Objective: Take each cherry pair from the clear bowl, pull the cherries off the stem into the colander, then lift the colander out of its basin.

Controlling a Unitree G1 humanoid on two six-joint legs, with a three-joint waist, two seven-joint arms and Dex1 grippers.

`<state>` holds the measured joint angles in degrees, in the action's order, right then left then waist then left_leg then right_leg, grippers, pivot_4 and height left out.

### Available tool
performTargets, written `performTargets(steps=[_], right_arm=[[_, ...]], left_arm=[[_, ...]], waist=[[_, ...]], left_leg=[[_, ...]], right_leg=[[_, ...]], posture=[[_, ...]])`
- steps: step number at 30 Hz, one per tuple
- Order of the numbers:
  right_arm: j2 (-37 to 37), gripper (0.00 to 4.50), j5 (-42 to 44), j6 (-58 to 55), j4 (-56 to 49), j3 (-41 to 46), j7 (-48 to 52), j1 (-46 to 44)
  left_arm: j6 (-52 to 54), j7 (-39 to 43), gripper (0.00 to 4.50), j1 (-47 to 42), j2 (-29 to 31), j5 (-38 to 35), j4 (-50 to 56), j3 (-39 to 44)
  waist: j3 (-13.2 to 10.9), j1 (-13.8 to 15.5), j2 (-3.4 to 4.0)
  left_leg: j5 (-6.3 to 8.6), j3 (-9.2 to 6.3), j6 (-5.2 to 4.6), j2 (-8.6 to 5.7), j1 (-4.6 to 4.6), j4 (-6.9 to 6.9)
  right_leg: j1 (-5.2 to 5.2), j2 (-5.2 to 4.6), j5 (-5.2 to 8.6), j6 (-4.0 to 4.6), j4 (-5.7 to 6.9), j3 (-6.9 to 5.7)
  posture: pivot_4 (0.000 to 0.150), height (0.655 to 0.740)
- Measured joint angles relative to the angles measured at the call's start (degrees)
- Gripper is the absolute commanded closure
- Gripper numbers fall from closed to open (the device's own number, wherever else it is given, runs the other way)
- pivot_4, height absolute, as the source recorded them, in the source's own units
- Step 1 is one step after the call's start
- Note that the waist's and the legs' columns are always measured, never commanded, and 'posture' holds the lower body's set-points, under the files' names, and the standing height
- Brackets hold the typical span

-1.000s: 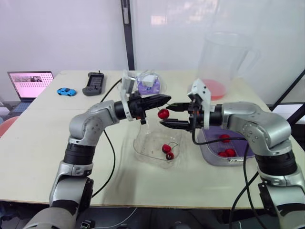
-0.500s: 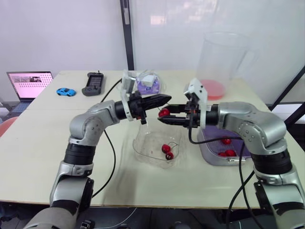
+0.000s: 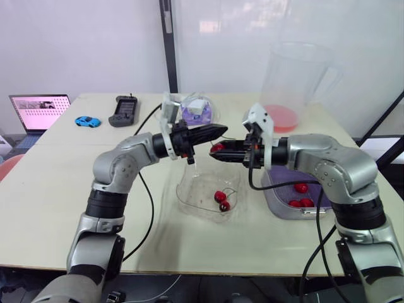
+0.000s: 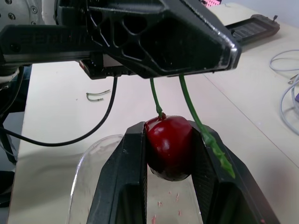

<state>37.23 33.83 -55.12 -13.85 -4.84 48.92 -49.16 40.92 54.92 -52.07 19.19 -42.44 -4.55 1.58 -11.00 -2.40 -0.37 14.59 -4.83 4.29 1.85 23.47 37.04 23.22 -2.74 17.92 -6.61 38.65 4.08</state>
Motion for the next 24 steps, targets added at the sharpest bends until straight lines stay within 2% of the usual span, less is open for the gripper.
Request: performTargets(steps=[12,17,19,24], right_arm=[[6.62,3.26,-1.06,-0.43,-0.01,-0.85,2.84,3.73],[23.02,3.26,-6.74,5.09,6.18,1.65,8.16,5.35],[26.96,3.26,-8.85,7.79,8.7,2.18,10.29,6.66],[28.12,3.26,-13.4,13.29,12.61,0.07,13.26,12.44]], left_arm=[[-0.2,-0.26,4.5,-0.01,0.03,-0.01,-0.23,0.07],[-0.2,-0.4,4.5,0.99,2.02,0.02,-0.18,1.47],[-0.24,-0.45,4.5,1.59,2.78,0.17,-0.01,1.85],[-0.24,-0.92,4.5,3.52,4.09,0.49,0.95,2.13]], waist=[[0.0,-0.03,0.0],[-0.02,1.0,0.01],[-0.02,0.97,0.01],[-0.02,0.36,0.01]], left_leg=[[0.01,0.01,-0.01,0.0,0.0,0.0],[0.05,0.06,-0.09,-0.04,0.04,0.0],[0.06,0.07,-0.1,0.0,-0.01,-0.01],[0.05,0.08,-0.1,0.0,-0.02,-0.01]], right_leg=[[0.0,0.01,0.0,0.0,-0.01,0.01],[-0.04,-0.05,-0.01,-0.02,-0.18,0.01],[-0.05,0.0,-0.01,-0.01,-0.18,0.02],[-0.05,-0.01,-0.01,-0.01,-0.16,0.04]], posture=[[0.15,0.7332],[0.15,0.7332],[0.15,0.7332],[0.15,0.7332]])
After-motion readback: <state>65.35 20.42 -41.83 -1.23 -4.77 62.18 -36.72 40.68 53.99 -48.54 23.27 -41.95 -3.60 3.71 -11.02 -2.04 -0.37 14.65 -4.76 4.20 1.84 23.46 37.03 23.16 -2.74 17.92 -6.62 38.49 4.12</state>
